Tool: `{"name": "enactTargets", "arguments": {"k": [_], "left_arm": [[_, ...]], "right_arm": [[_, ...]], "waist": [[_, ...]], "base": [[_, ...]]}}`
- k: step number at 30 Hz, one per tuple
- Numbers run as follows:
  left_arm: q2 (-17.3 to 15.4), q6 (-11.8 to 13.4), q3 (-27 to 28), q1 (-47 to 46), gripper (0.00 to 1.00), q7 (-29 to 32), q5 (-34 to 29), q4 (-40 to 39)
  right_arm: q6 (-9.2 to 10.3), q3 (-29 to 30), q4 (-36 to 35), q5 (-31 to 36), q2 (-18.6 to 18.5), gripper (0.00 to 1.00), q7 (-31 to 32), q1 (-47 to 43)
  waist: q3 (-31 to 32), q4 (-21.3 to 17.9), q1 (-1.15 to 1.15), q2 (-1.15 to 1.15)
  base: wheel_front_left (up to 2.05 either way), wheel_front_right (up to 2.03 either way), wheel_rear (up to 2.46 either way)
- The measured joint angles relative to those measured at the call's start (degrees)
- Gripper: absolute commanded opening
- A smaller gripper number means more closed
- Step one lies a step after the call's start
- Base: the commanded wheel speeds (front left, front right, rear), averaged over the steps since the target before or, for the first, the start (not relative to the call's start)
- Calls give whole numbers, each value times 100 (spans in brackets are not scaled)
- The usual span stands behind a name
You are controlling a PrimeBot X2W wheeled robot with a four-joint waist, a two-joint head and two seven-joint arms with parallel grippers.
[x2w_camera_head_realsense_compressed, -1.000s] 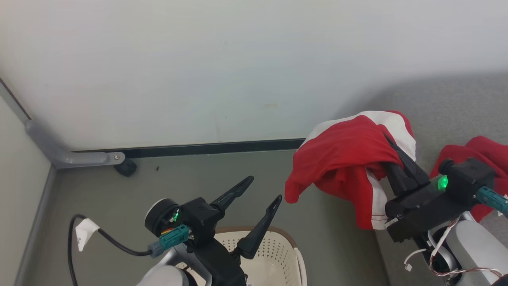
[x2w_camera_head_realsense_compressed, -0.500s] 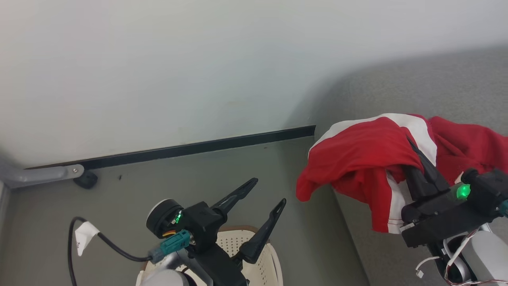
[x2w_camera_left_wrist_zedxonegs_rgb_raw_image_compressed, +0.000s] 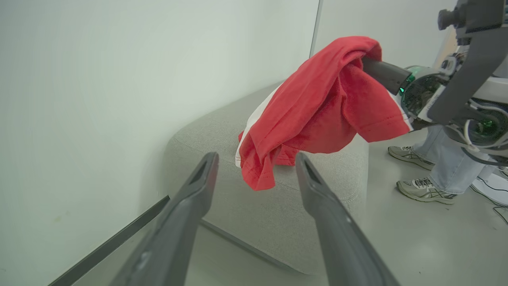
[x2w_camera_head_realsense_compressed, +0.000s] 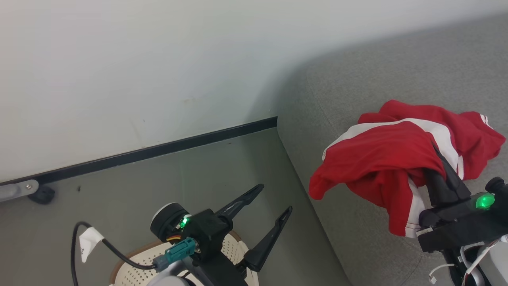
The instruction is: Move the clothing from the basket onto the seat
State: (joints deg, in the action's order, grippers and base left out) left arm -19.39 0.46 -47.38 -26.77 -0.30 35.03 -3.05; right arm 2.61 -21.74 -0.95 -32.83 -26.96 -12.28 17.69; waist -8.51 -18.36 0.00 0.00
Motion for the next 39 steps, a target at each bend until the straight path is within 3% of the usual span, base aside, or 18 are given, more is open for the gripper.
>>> {"name": "enactTargets", "arguments": {"k": [11,20,26,39], "left_arm": [[42,-3,-88,-91,100,131,-24,-49],[-32,-4,-85,-144,100,281,-27,-172],[-59,-4,-75,-289,100,389,-33,-305],[-303,-2,129,-627,100,588,-89,-679]], "right_arm": [[98,474,-272,-196,-152,0,-92,-164],[5,1336,-257,-584,-622,0,-135,450],[-113,1774,54,-809,-925,0,-142,868],[-300,2502,1652,-1190,-1568,0,-83,1640]], "waist": [[-222,-257,0,0],[-545,-199,0,0],[-821,-79,1,0],[-1564,274,1,0]], "base": [[0,0,0],[0,0,0],[0,0,0],[0,0,0]]}}
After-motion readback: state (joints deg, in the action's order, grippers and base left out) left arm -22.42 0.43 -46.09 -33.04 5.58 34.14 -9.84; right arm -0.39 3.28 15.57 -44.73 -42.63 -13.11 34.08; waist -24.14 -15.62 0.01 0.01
